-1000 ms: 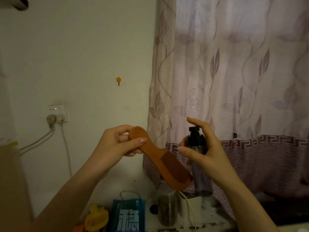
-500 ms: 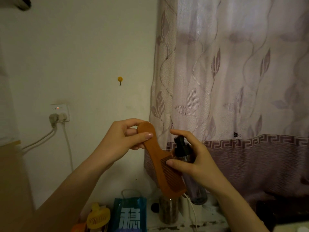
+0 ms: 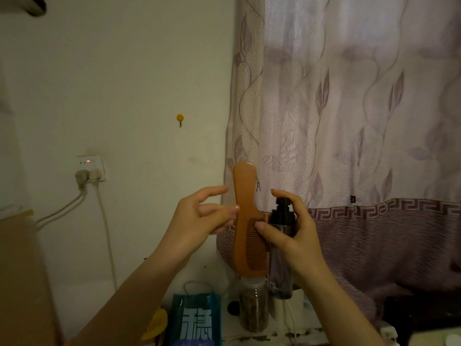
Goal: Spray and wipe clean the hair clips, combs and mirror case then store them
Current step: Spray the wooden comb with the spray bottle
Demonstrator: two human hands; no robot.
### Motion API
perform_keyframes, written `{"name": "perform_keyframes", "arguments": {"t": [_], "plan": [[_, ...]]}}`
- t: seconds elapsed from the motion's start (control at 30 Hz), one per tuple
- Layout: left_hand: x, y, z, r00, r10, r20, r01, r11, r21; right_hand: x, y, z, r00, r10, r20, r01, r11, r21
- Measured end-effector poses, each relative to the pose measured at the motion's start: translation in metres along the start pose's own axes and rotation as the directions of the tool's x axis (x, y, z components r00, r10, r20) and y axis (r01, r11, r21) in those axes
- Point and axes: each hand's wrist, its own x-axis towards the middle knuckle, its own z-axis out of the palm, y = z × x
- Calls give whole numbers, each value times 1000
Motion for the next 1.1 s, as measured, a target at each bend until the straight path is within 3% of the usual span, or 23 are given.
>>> {"name": "perform_keyframes", "arguments": {"t": [0.23, 0.4, 0.8, 1.1], "plan": [[-17, -21, 16, 992, -96, 79, 101, 993, -55, 2, 8, 2, 989, 9, -147, -3, 999, 36], [-19, -28, 21, 996, -79, 44, 81, 995, -56, 1, 13, 4, 984, -1, -178, 7, 999, 33], [-12, -36, 7, 998, -26, -61, 24, 999, -39, 0, 8, -8, 995, -31, -93, 29, 999, -18], [-5, -33, -7, 995, 9, -97, -9, 1000, 1, 8, -1, -22, 987, -160, -32, 150, 966, -209]]}}
